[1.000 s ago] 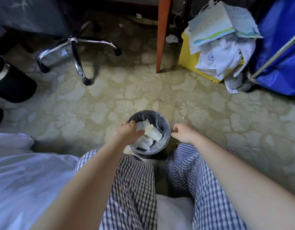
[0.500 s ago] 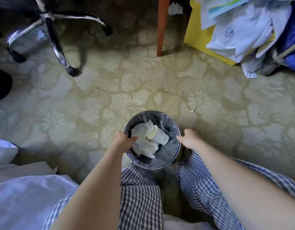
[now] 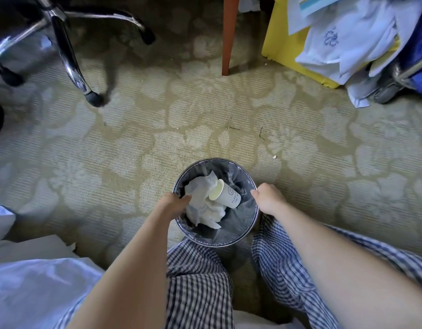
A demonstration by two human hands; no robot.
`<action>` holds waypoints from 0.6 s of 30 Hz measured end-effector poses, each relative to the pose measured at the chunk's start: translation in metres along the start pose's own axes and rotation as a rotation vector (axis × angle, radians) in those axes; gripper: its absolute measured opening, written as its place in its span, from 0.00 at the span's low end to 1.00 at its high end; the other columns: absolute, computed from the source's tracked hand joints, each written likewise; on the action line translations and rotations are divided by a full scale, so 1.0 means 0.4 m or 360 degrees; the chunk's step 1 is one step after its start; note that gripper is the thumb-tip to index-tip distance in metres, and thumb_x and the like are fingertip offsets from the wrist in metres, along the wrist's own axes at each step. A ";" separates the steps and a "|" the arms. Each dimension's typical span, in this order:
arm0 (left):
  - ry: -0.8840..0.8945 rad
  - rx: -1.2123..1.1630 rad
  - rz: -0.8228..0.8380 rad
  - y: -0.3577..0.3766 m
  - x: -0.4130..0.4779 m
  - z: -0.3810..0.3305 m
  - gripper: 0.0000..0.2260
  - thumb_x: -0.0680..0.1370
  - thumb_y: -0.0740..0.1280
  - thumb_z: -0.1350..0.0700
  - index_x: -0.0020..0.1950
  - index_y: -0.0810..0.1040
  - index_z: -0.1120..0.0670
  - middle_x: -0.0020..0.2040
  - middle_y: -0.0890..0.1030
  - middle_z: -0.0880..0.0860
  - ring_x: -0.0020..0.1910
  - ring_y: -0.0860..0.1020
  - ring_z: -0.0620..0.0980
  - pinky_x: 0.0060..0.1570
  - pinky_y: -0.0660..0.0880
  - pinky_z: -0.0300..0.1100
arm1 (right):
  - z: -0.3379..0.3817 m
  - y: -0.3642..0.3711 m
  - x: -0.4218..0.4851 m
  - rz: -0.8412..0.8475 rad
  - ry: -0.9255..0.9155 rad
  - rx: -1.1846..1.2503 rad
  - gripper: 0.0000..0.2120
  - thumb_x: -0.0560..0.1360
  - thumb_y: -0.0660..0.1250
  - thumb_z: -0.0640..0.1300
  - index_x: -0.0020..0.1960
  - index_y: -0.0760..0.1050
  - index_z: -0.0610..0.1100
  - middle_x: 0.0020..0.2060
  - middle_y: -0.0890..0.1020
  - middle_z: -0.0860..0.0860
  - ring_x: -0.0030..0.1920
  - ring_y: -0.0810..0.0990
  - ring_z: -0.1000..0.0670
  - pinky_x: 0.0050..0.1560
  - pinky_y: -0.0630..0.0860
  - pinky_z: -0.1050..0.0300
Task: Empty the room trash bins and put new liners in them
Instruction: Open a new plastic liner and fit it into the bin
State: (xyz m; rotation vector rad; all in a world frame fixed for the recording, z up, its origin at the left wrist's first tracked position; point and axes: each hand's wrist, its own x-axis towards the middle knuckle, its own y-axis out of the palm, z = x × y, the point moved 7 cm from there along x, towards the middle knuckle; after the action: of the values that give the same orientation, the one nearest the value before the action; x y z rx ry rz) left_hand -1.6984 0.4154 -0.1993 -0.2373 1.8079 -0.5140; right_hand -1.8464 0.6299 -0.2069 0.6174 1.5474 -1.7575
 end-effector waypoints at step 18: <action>-0.0140 0.0249 -0.0013 0.037 0.062 0.095 0.15 0.81 0.58 0.57 0.62 0.71 0.67 0.50 0.79 0.61 0.44 0.78 0.55 0.45 0.75 0.45 | -0.010 0.003 -0.013 -0.0002 -0.0036 -0.0067 0.19 0.81 0.58 0.45 0.32 0.63 0.42 0.40 0.76 0.44 0.45 0.77 0.41 0.41 0.66 0.57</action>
State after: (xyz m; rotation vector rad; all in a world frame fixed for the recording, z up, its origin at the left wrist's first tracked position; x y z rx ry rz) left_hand -1.6680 0.4099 -0.2360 -0.1573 1.6729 -0.6381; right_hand -1.8425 0.6348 -0.2044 0.5739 1.5654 -1.7222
